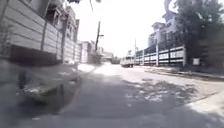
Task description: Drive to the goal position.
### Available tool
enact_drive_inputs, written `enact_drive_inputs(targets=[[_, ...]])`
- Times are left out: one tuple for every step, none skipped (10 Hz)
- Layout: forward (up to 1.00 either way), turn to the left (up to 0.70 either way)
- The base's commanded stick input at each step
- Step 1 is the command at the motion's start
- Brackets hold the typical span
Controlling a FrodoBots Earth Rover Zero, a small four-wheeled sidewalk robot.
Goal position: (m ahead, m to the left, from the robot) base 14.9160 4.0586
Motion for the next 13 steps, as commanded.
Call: enact_drive_inputs(targets=[[1.0, -0.02], [1.0, -0.02], [1.0, -0.02], [1.0, -0.02], [1.0, -0.02], [1.0, -0.02], [1.0, -0.02], [1.0, -0.02], [1.0, -0.02], [1.0, -0.02], [1.0, -0.02], [1.0, -0.02], [1.0, -0.02]])
